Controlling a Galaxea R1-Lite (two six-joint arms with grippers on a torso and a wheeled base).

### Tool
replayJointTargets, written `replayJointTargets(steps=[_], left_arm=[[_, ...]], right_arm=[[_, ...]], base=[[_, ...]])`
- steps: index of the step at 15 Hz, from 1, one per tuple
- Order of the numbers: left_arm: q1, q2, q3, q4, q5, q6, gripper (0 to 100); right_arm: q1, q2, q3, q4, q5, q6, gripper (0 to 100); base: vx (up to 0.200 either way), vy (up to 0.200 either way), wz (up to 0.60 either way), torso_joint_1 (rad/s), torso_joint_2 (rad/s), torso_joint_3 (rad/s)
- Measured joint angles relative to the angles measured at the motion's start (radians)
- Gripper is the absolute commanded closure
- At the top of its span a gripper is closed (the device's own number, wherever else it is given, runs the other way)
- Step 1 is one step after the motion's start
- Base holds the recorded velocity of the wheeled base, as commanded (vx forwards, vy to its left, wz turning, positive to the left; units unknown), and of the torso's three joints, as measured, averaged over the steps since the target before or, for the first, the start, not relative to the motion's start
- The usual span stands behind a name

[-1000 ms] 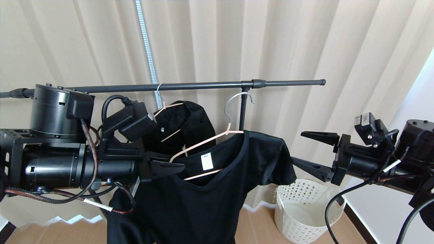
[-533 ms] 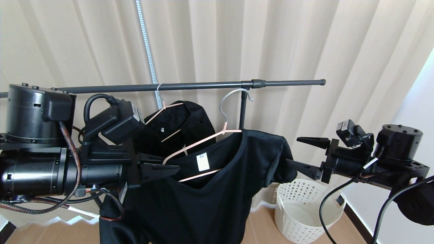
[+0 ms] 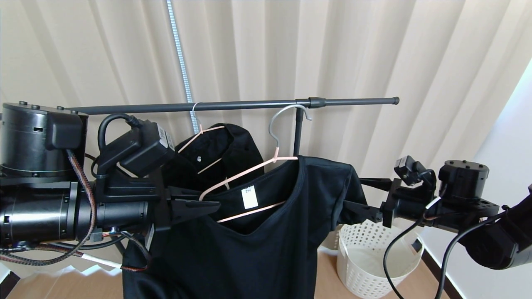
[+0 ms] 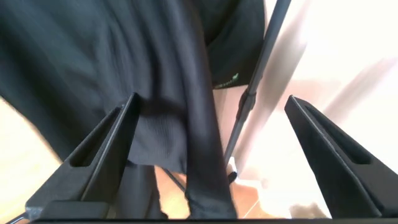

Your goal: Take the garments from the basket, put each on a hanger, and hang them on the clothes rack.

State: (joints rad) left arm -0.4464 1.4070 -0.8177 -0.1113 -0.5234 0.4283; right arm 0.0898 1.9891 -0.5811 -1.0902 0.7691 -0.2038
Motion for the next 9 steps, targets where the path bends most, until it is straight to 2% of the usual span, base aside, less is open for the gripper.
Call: replayJointTargets(steps=[4,9], left_arm=[[0.0,0.0,0.002,0.0,-0.001,0.0,100],[0.01,-0.011,0.025,0.0,-0.001,0.0,100]], right_arm=[[-0.026,0.026,-0.031,0.008,0.0,0.002,100],[-0.109,0.04,-0.089,0.025,0.0,0.011,100]], base=[[0.0,0.0,0.0,0.0,0.0,0.0],[0.0,0.0,0.0,0.0,0.0,0.0]])
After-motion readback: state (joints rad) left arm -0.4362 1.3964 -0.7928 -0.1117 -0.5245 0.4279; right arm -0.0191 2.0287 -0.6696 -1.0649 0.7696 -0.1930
